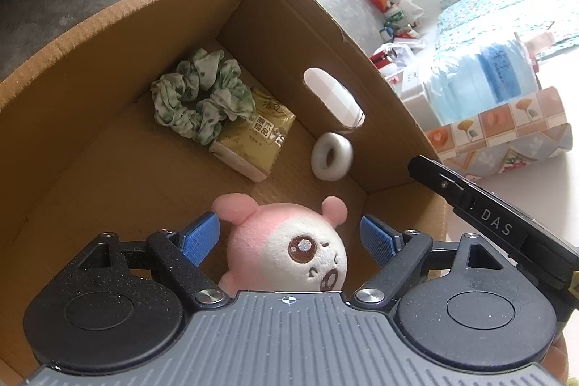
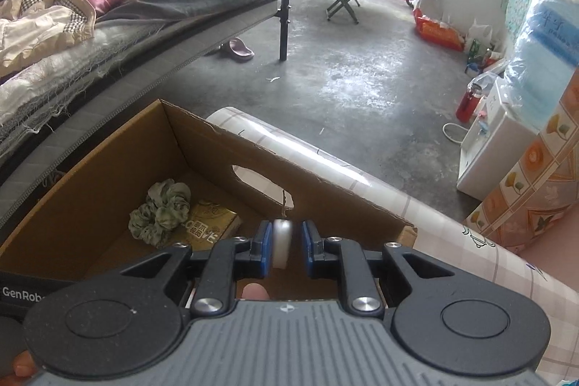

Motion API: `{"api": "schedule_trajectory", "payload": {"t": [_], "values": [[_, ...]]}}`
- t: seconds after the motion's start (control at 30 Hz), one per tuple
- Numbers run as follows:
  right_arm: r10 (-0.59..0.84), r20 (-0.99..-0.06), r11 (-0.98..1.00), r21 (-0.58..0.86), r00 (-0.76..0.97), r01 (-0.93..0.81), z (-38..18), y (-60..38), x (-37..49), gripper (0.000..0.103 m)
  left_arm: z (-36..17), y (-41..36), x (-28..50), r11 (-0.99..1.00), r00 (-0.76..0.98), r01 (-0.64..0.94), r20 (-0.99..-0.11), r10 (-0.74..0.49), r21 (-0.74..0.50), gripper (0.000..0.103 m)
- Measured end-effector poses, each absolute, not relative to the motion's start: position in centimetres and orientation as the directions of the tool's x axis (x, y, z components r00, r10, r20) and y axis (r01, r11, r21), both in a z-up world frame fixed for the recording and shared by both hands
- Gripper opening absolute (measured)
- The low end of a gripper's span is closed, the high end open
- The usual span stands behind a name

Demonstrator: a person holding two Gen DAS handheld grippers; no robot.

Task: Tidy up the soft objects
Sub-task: 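Release the tape roll from the right tool while the left tool drops the pink bunny into the box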

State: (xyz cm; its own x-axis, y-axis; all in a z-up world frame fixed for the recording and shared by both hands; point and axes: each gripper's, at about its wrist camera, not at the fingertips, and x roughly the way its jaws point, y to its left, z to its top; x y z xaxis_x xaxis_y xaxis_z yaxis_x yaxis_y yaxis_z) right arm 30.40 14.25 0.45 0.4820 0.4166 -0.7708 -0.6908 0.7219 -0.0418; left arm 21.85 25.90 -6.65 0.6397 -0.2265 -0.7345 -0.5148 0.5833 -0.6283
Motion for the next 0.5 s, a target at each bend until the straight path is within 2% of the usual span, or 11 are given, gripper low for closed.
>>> {"api": "schedule_trajectory", "payload": {"t": [0.5], "values": [[0.48, -0.716, 0.735, 0.013, 0.507, -0.678, 4.1, 10.2, 28.1, 0.02, -5.1, 25.2, 20.6, 0.603, 0.658, -0.512, -0.731, -0.181, -0.611, 0.085]]}}
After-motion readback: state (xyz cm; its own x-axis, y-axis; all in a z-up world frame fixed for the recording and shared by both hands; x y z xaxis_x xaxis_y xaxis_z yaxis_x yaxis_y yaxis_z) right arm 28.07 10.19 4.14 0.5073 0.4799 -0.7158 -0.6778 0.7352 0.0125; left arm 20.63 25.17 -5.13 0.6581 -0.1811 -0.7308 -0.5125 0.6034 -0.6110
